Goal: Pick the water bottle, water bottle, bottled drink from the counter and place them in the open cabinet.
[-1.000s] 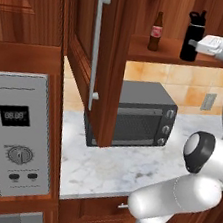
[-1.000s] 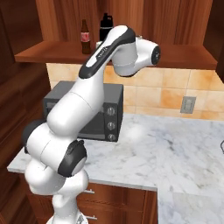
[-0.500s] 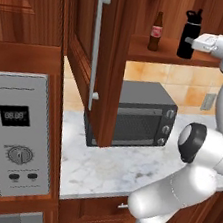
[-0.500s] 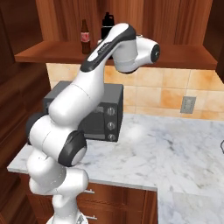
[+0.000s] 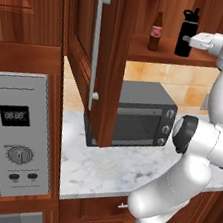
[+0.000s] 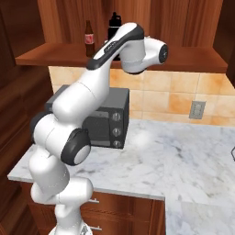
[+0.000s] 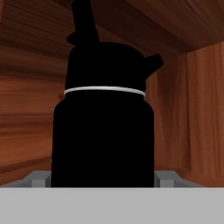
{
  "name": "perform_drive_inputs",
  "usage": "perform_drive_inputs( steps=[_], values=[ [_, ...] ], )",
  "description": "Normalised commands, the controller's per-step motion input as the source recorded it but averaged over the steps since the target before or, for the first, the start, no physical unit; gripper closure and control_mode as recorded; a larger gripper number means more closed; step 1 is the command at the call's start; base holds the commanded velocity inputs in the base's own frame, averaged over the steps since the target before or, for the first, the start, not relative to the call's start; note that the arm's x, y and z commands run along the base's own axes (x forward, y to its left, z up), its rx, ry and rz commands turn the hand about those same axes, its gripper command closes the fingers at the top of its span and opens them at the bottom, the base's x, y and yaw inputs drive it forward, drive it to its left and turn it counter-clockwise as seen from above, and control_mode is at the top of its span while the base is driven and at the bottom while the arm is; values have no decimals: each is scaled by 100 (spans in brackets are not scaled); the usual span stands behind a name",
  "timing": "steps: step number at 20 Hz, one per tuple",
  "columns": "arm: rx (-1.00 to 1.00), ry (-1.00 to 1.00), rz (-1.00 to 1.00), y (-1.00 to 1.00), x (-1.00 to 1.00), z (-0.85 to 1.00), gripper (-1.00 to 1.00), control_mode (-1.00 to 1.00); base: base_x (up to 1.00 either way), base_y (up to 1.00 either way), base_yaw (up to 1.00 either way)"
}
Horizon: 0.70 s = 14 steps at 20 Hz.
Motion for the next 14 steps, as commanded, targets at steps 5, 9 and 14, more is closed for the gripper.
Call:
perform_drive_inputs(
  steps=[5,9,14],
  values=[
    [0,-4,0,1,33,-43,100,-100,0,0,0],
    [0,-5,0,3,37,-39,100,-100,0,0,0],
    [0,-6,0,7,37,-39,100,-100,0,0,0]
  ],
)
